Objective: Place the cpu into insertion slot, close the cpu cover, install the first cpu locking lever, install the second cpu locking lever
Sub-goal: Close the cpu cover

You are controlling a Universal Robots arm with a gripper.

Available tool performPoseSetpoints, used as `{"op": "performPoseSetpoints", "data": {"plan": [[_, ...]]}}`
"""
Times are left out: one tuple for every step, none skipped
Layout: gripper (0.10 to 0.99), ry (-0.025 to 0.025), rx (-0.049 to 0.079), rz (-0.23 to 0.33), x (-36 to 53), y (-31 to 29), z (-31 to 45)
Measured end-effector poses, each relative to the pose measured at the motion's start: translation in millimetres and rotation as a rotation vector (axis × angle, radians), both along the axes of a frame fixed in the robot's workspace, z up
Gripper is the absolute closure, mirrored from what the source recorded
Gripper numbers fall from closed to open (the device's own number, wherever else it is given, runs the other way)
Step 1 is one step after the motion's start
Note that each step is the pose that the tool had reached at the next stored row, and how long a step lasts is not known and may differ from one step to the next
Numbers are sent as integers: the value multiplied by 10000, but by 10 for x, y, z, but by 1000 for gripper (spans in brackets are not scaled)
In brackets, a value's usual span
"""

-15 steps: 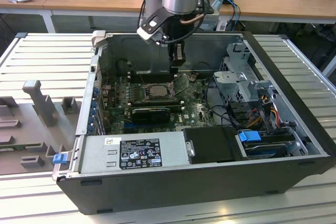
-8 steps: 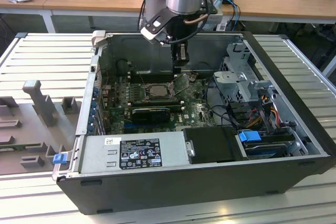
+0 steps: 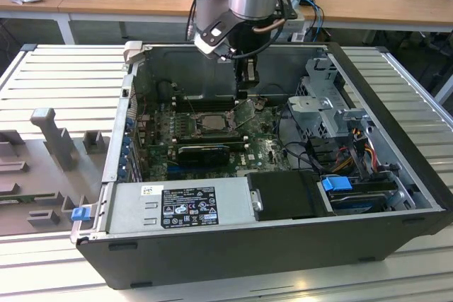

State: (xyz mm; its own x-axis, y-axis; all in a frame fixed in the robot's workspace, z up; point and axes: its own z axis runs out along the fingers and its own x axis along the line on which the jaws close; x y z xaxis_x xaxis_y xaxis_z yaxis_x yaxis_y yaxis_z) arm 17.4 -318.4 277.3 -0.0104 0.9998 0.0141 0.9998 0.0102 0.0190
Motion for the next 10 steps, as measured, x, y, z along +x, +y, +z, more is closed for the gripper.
{"op": "performPoseSetpoints", "data": {"plan": [[980, 0, 0, 0, 6, 0, 0], [980, 0, 1, 0, 13, 0, -1], [980, 0, 1, -1, 19, 0, -1], [980, 0, 1, 0, 25, 0, -1], [980, 0, 1, 0, 44, 0, -1], [980, 0, 1, 1, 61, 0, -1], [980, 0, 2, 0, 81, 0, -2], [980, 0, 2, -1, 96, 0, -2], [980, 0, 1, 0, 122, 0, -2], [980, 0, 1, 1, 154, 0, -4]]}}
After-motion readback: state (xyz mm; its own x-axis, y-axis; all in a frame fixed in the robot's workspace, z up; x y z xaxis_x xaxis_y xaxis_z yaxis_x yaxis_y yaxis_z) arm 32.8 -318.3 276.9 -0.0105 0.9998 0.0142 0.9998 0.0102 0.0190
